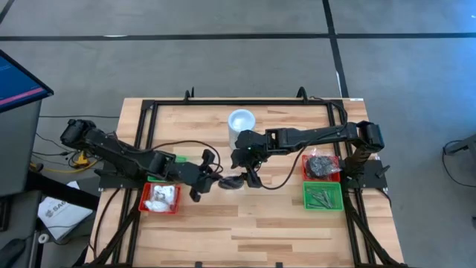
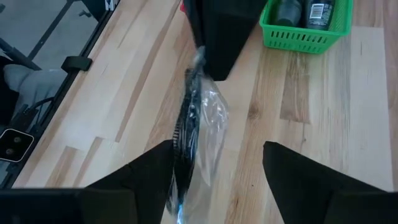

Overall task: Pick & Place Travel size toiletries
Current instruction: Put the hairbrush into the right red bin

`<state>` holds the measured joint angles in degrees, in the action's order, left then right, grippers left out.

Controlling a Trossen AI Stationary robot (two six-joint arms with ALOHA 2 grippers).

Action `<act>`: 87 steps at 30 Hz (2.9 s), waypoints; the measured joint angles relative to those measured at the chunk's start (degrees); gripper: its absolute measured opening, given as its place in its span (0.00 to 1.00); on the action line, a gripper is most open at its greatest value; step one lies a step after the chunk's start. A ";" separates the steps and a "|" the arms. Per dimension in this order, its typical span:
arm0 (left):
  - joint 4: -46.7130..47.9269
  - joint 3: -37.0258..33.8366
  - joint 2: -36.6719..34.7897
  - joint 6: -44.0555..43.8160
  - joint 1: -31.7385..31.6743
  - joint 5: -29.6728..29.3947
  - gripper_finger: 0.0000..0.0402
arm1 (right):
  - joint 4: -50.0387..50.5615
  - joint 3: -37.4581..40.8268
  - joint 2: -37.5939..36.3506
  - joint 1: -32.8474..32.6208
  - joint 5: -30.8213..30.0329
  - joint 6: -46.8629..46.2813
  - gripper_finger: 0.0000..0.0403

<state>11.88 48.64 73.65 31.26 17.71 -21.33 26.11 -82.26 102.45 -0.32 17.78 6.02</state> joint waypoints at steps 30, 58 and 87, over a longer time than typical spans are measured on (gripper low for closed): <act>0.04 0.11 0.00 -1.69 -2.67 -4.50 0.01 | 0.88 0.00 0.00 0.13 0.17 1.90 0.04; 0.11 0.11 0.00 -11.17 -3.38 -9.11 0.01 | 24.47 -0.17 -2.80 2.74 -0.24 1.47 0.01; -0.80 -5.38 0.02 -18.69 -2.97 -8.90 0.01 | 39.29 13.40 -19.33 7.39 -5.23 -12.62 0.00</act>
<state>11.08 43.27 73.67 12.57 14.74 -30.23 65.40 -68.86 83.12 7.08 12.55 -6.60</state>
